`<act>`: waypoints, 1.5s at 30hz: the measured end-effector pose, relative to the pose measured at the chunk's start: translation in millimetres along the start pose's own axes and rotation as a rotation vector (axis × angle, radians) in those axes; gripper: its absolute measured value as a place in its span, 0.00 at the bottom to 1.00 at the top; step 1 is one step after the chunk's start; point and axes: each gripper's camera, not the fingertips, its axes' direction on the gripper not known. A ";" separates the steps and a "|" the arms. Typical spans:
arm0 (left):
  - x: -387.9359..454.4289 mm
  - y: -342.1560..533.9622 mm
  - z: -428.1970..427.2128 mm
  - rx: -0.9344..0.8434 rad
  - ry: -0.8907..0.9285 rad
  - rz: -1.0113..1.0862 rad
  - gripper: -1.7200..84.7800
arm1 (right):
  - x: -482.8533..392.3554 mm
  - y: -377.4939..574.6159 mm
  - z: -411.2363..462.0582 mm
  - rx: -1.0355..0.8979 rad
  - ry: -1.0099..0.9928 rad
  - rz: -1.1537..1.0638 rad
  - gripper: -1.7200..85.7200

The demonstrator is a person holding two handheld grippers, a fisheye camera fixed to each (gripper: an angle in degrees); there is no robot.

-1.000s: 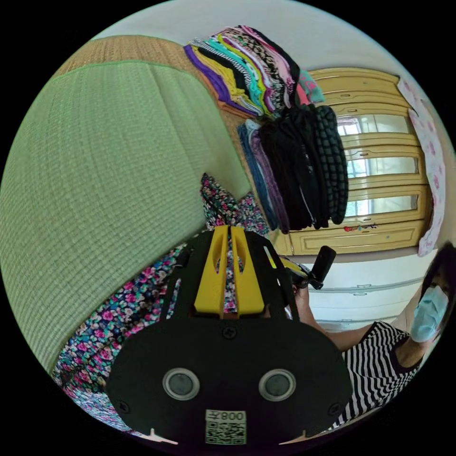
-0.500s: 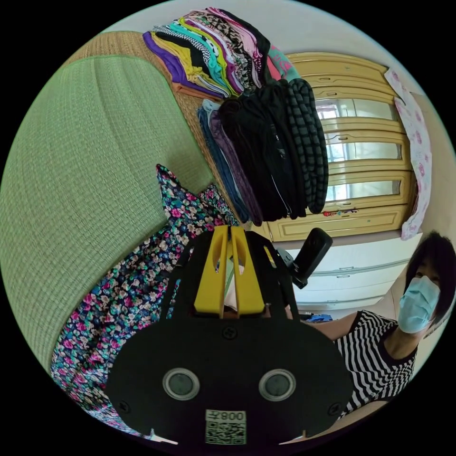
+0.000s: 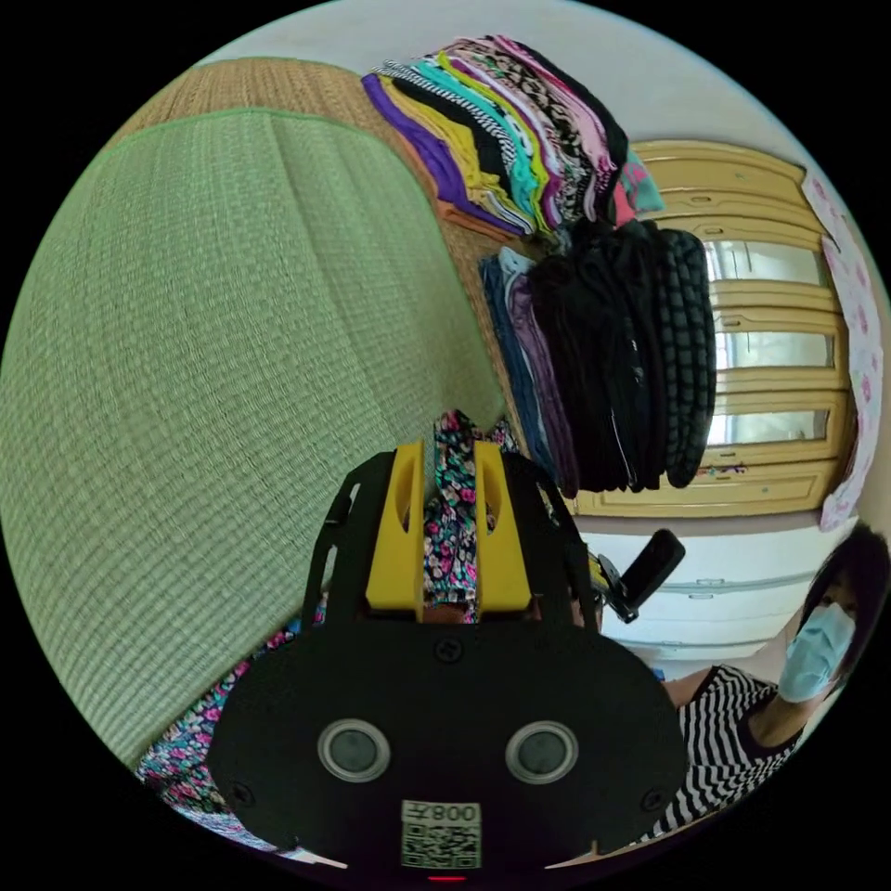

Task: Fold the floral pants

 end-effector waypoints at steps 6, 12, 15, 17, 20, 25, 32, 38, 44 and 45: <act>2.0 -15.1 16.0 -0.004 0.043 -0.028 0.05 | 18.0 2.6 -14.3 -0.002 -0.009 0.008 0.02; 28.3 -22.9 23.4 0.010 0.092 0.057 0.03 | 41.6 9.5 -44.4 0.036 -0.027 0.036 0.02; 49.5 -28.4 29.1 0.020 0.117 0.117 0.03 | 59.6 16.6 -70.0 0.081 -0.028 0.068 0.02; 63.0 -33.2 35.0 0.017 0.120 0.153 0.02 | 79.1 22.9 -92.8 0.122 -0.029 0.104 0.02; 84.6 -41.6 49.0 -0.004 0.078 0.213 0.02 | 108.9 30.8 -116.1 0.158 -0.028 0.155 0.02; 108.0 -51.6 80.6 -0.071 -0.030 0.271 0.02 | 162.0 42.6 -132.6 0.174 -0.032 0.248 0.02; 116.9 -57.5 110.0 -0.128 -0.115 0.272 0.02 | 210.6 51.8 -124.9 0.148 -0.039 0.325 0.02; 122.5 -59.6 127.0 -0.157 -0.164 0.275 0.03 | 235.9 45.0 -118.5 0.128 -0.039 0.353 0.02; 122.3 -56.9 137.1 -0.182 -0.221 0.269 0.03 | 254.8 32.2 -98.1 0.078 -0.007 0.384 0.02; 121.9 -55.6 138.1 -0.186 -0.223 0.267 0.03 | 256.3 31.1 -96.0 0.074 -0.006 0.388 0.02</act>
